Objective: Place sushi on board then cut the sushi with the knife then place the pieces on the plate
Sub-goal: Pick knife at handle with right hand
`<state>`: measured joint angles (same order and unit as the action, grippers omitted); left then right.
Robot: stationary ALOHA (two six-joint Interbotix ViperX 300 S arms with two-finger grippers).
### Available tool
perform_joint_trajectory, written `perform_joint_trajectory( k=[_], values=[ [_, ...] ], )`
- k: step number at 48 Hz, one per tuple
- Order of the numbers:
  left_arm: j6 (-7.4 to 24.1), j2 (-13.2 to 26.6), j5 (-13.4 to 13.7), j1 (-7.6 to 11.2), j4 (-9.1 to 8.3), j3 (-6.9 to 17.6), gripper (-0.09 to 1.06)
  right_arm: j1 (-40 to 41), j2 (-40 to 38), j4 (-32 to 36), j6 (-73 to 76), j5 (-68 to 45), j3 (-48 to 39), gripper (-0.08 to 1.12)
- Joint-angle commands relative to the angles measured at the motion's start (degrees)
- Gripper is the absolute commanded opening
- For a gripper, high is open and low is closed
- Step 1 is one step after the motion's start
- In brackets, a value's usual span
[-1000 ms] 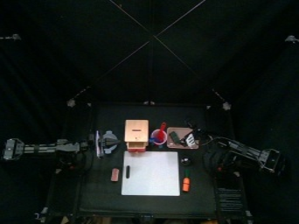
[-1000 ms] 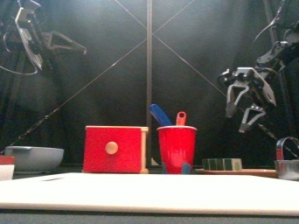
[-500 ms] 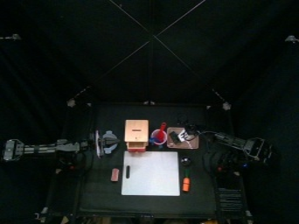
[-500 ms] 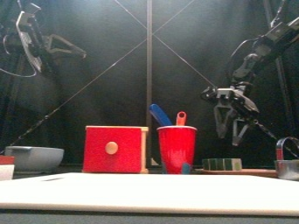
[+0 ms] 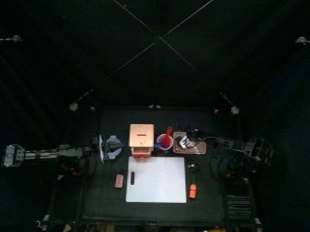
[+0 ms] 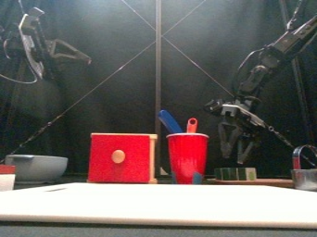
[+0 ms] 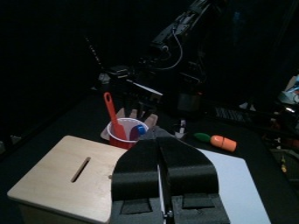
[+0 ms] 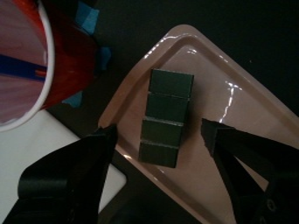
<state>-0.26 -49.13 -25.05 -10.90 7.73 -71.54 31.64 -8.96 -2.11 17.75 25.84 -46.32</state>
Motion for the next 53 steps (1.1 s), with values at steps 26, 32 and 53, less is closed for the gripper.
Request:
perform_joint_trajectory(
  k=[26, 32, 53],
  values=[
    [0.0, 0.2, -0.4, -0.18, 0.00, 0.4, 0.10, -0.1, 3.8, 5.5, 0.0, -1.1, -0.2, 1.03],
    [0.0, 0.2, -0.4, -0.18, 0.00, 0.4, 0.10, -0.1, 4.7, 5.4, 0.0, -1.2, 0.1, 1.03],
    [0.0, 0.2, -0.4, -0.18, 0.00, 0.4, 0.10, -1.0, 4.7, 5.3, 0.0, -3.5, -0.9, 1.03]
  ],
)
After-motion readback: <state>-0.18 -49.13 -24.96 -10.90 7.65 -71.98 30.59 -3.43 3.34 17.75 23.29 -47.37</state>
